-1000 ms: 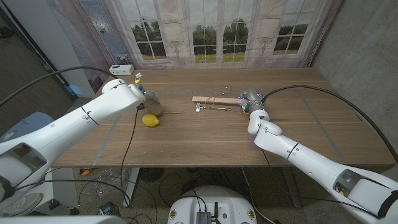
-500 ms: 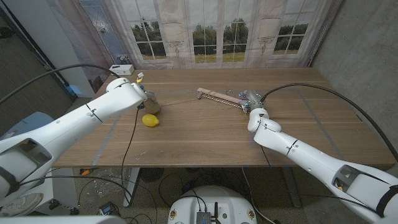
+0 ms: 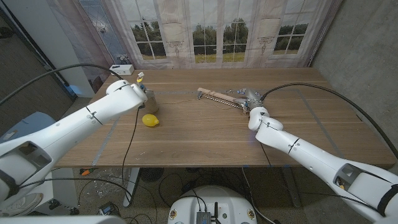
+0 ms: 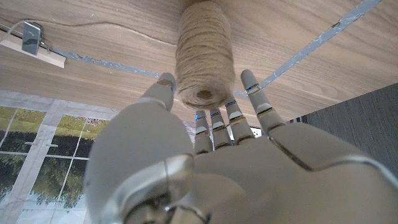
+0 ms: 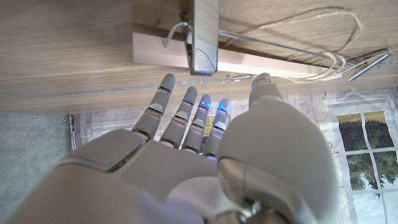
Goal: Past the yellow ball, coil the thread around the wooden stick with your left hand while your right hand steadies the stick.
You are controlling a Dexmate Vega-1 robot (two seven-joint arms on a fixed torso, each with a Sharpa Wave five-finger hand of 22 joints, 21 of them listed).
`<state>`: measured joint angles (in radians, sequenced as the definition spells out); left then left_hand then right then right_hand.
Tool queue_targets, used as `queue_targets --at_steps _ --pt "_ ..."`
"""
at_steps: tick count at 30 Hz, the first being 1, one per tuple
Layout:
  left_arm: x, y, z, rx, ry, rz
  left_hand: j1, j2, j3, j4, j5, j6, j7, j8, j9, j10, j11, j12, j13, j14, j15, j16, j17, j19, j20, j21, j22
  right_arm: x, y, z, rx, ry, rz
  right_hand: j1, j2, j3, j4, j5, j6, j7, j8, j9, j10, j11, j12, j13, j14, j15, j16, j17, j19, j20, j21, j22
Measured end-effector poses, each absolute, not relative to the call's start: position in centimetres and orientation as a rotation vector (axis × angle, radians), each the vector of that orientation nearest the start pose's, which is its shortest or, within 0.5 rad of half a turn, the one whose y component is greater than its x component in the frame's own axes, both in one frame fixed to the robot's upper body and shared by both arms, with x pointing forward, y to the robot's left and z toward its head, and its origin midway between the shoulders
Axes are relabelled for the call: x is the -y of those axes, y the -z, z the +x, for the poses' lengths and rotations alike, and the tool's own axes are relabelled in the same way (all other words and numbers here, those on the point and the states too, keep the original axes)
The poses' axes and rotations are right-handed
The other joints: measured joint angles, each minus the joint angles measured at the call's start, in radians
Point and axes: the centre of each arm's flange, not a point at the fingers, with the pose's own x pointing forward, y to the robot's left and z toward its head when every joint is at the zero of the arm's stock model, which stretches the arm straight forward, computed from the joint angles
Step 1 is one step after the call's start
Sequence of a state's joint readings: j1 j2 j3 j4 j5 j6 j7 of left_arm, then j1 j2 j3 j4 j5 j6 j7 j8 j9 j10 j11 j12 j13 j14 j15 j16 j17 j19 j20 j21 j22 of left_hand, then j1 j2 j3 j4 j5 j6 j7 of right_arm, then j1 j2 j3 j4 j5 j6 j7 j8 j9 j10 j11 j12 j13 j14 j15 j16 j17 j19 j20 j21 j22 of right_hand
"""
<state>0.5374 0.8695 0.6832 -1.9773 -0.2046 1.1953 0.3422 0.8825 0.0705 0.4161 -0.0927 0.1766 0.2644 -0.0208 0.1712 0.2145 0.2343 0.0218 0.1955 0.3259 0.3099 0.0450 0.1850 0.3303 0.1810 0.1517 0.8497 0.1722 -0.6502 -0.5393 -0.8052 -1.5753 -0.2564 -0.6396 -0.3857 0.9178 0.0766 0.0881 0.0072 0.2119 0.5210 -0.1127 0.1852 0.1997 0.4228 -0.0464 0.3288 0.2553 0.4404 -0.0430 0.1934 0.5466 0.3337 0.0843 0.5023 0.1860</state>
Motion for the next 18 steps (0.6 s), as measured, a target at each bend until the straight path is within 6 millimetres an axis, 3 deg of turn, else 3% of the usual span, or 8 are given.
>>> queue_targets --at_steps 8,14,18 --pt "-30.3 -6.1 57.7 0.136 -0.427 0.901 -0.106 -0.016 -0.048 0.04 0.0 -0.057 -0.03 0.0 -0.015 -0.052 0.009 0.0 -0.022 -0.067 0.024 0.0 -0.033 -0.058 0.015 -0.05 0.0 18.7 2.2 65.2 0.424 0.265 -0.986 -0.082 0.012 -0.021 0.04 0.0 -0.018 0.018 0.0 0.0 0.0 0.029 -0.015 0.0 -0.016 -0.002 0.008 -0.008 -0.009 0.009 -0.011 0.0" --pt "-30.8 -5.2 57.2 0.186 -0.432 0.865 -0.166 -0.008 -0.07 0.061 0.0 -0.081 -0.034 0.002 -0.019 -0.077 0.019 0.0 -0.038 -0.115 0.044 0.0 -0.055 -0.105 0.037 -0.091 0.0 18.6 2.2 65.0 0.472 0.248 -0.925 -0.113 0.021 -0.027 0.054 0.0 -0.032 0.032 0.0 -0.002 -0.008 0.038 -0.024 -0.005 -0.031 -0.002 0.008 -0.012 -0.012 0.012 -0.011 0.0" --pt "-30.5 -5.3 56.7 0.304 -0.423 0.812 -0.181 0.002 -0.076 0.068 0.0 -0.087 -0.04 0.007 -0.024 -0.077 0.019 0.0 -0.043 -0.121 0.039 0.0 -0.061 -0.114 0.028 -0.096 0.0 18.8 2.4 64.8 0.509 0.234 -0.86 -0.124 0.022 -0.029 0.056 0.0 -0.036 0.036 0.0 -0.005 -0.014 0.043 -0.03 -0.005 -0.036 0.0 0.008 -0.014 -0.012 0.012 -0.019 0.0"
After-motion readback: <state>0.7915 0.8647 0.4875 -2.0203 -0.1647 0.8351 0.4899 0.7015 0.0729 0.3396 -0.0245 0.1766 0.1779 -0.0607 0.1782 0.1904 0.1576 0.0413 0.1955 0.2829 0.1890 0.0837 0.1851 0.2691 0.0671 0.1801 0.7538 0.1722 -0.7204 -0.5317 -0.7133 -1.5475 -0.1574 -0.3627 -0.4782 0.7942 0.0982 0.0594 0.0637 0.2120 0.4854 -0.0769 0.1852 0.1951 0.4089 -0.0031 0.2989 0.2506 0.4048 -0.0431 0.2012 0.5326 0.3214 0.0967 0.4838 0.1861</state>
